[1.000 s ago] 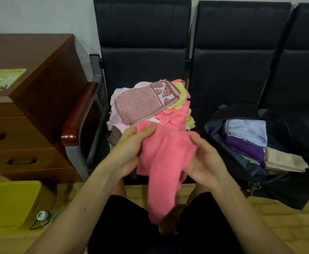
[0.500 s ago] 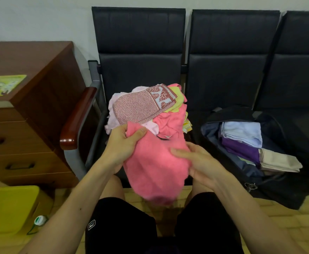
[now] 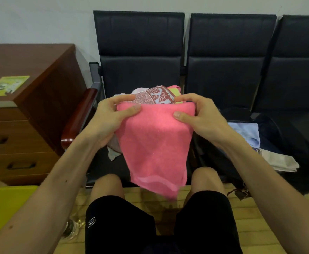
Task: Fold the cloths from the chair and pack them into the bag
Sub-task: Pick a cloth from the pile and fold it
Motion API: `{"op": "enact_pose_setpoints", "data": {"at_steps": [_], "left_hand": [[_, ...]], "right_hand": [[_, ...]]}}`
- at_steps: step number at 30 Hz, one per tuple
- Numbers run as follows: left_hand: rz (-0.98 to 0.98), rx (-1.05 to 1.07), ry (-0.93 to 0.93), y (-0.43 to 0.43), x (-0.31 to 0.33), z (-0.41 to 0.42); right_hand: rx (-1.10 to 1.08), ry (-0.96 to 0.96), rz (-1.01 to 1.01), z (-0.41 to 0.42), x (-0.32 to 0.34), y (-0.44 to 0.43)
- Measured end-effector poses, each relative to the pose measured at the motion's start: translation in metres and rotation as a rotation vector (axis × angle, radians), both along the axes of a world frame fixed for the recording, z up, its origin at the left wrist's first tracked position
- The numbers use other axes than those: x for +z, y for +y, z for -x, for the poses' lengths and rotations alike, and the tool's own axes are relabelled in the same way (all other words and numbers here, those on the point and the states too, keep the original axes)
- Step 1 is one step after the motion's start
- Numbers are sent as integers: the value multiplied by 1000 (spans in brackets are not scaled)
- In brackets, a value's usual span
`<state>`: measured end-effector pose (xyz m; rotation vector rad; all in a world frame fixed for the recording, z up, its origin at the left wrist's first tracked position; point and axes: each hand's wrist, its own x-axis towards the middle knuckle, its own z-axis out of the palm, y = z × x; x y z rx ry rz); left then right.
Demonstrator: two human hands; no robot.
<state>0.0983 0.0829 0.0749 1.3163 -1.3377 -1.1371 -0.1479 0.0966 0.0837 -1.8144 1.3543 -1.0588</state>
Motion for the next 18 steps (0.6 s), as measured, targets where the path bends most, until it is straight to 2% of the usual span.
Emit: {"op": "enact_pose_setpoints", "data": {"at_steps": [3,6,9,13,18], "left_hand": [[61,-110,-38,3,11,-6],[113,-131,-148,5,18,-8],[147,-85,-182,5,21,-8],[153,4,-138,4,14,-6],[283,140,-330,6,-2,0]], "right_hand": [[2,113,77,5,10,-4],[1,219,98,7,16,-5],[6,304,135,6,18,-4],[-44,367,187,3,17,-1],[-90,467,204,3,6,0]]}}
